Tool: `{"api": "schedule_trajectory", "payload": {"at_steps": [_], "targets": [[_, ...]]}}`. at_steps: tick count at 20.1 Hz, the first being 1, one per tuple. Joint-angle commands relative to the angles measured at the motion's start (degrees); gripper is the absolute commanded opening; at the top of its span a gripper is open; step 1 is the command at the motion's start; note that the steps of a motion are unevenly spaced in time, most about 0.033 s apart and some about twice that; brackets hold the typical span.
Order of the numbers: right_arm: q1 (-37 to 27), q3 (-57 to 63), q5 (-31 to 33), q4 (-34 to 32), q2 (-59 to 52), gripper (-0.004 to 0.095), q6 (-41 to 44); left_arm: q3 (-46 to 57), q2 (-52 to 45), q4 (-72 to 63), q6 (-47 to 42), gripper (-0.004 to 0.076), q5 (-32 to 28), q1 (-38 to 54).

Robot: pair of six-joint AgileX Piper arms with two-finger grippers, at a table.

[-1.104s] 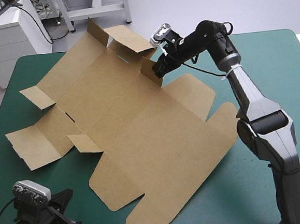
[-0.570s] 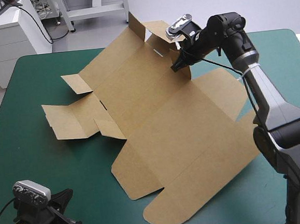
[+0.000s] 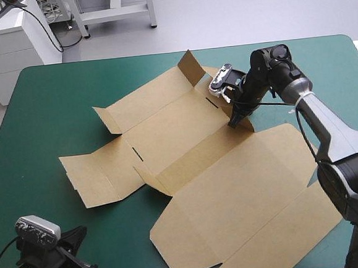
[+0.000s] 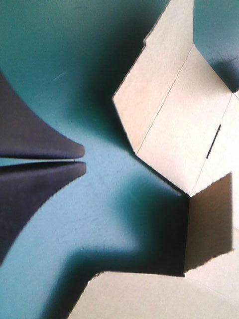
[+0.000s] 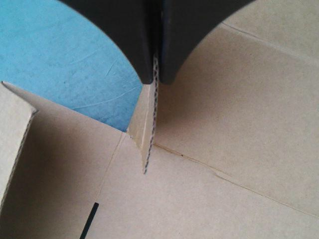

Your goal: Fold the box

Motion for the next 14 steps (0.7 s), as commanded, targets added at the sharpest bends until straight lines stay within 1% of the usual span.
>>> {"api": "schedule_trajectory", "payload": {"at_steps": [1,2,3,4,5,6,7,8,9,10,11,14], "targets": [[0.4,-1.7,-2.9,3.2,-2.6,-0.0019,-10.7,-1.4,0.6,-1.0,-0.2,-0.0008,-3.5,-0.2],[1.6,-1.7,-3.0,7.4,-2.6,-0.0019,-19.6,-1.4,0.6,-1.0,-0.4,-0.0008,-3.5,-0.2],[2.4,-1.7,-3.0,9.4,-2.6,-0.0019,-22.2,-1.4,0.6,-1.0,-0.4,-0.0008,-3.5,-0.2],[4.4,-1.7,-3.9,13.0,-2.6,-0.0019,-25.9,-1.4,0.6,-1.0,-0.4,-0.0008,-3.5,-0.2],[7.2,-1.7,-5.1,14.3,-2.6,-0.0019,-29.4,-1.4,0.6,-1.0,-0.4,-0.0008,-3.5,-0.2],[8.4,-1.7,-5.6,14.3,-2.6,-0.0019,-30.8,-1.4,0.6,-1.0,-0.4,-0.0008,-3.5,-0.2],[10.9,-1.7,-6.7,14.3,-2.6,-0.0019,-33.7,-1.4,0.6,-1.0,-0.4,-0.0008,-3.5,-0.2],[12.2,-1.7,-7.5,14.4,-2.6,-0.0019,-34.7,-1.4,0.6,-1.1,-0.4,-0.0008,-3.5,-0.2],[14.1,-1.7,-9.9,14.4,-2.6,-0.0019,-35.9,-1.4,0.6,-1.1,-0.4,-0.0008,-3.5,-0.2],[14.8,-1.7,-11.3,14.4,-2.6,-0.0019,-36.3,-1.4,0.6,-1.5,-0.4,-0.0008,-3.5,-0.2],[15.5,-1.7,-14.2,14.4,-2.6,-0.0019,-36.3,-1.4,0.6,-1.7,-0.4,-0.0008,-3.5,-0.2],[15.7,-1.7,-18.2,15.1,-2.0,-0.0019,-35.5,-1.4,0.6,-3.2,-0.3,-0.0008,-3.5,-0.2]]}}
